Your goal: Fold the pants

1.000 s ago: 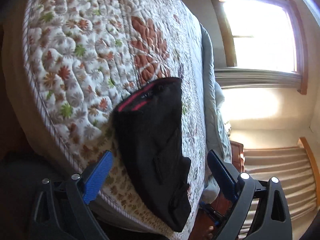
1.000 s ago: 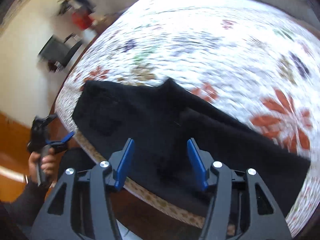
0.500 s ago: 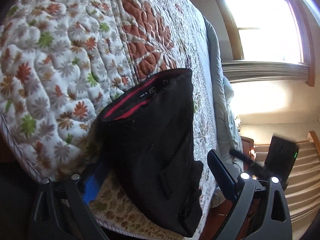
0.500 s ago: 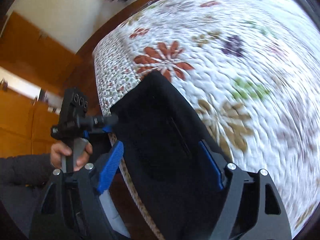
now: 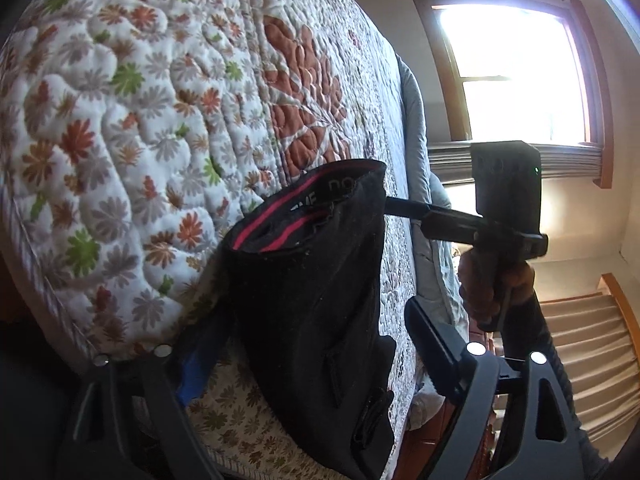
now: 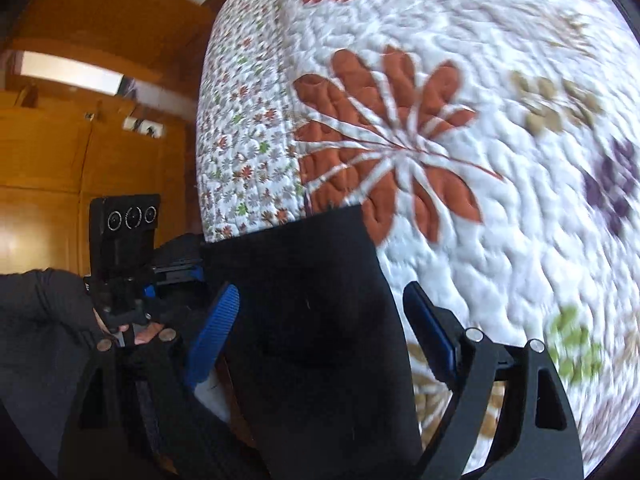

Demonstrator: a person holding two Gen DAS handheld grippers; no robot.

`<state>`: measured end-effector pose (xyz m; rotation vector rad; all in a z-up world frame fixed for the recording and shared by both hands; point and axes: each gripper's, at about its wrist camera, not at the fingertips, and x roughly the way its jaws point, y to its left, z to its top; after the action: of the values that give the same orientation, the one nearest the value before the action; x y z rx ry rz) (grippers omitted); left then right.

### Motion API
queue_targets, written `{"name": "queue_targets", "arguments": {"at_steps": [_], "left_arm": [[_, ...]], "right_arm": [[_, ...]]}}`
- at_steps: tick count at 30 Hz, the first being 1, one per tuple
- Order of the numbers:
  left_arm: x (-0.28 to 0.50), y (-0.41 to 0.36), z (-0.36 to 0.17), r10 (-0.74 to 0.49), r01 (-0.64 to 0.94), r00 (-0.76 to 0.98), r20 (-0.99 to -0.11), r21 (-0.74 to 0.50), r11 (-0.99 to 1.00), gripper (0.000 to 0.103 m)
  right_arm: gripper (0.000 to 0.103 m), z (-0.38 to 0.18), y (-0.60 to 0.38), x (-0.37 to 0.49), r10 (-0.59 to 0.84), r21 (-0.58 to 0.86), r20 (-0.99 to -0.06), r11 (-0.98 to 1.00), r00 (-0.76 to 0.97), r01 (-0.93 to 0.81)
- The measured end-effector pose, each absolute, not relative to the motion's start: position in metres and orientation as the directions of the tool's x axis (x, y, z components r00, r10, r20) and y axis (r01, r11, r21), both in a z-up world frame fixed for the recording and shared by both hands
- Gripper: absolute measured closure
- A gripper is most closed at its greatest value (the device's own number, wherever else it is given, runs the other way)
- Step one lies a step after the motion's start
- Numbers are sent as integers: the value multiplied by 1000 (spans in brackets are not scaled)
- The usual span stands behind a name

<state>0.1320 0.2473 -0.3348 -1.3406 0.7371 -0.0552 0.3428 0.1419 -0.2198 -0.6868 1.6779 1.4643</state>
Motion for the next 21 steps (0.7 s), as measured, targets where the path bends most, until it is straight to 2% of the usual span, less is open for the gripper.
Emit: {"name": "queue_targets", "arguments": {"at_steps": [6,8,9,10,11,12,13,15,21], "left_arm": [[127,248,-333,-441,-370,760,-478,-875,312,18],[127,247,-331,-439,-371,757,-484,-872,320,19],[129,246,-330,-436,-377,754,-492,-867,326,26],[129,246,-329,-430,-389,747,-507,-858,336,37],[130,245,-329,-427,-397,742,-516,-852,341,42],[131,244,-327,-428,-397,741,-518,-851,343,55],[131,244,-326,-429,-395,739,-519,-850,348,63],[129,245,-321,-428,-387,740,-519,-849,360,67],[132,237,-291,-427,-333,750,-505,-846,416,72]], "right_arm": [[21,-251,161,342,34,632,-770,172,-637,-756],[39,-260,162,339,0,640,-761,171,-649,-749],[43,-263,161,339,-1,630,-769,175,-640,-757],[52,-262,160,342,2,629,-768,184,-640,-755],[63,-260,158,345,8,628,-770,187,-638,-755],[67,-257,156,347,15,629,-769,191,-639,-753],[70,-252,153,349,22,629,-770,189,-638,-754],[71,-239,148,348,34,623,-778,175,-627,-763],[72,-191,135,341,54,553,-832,147,-552,-820]]}}
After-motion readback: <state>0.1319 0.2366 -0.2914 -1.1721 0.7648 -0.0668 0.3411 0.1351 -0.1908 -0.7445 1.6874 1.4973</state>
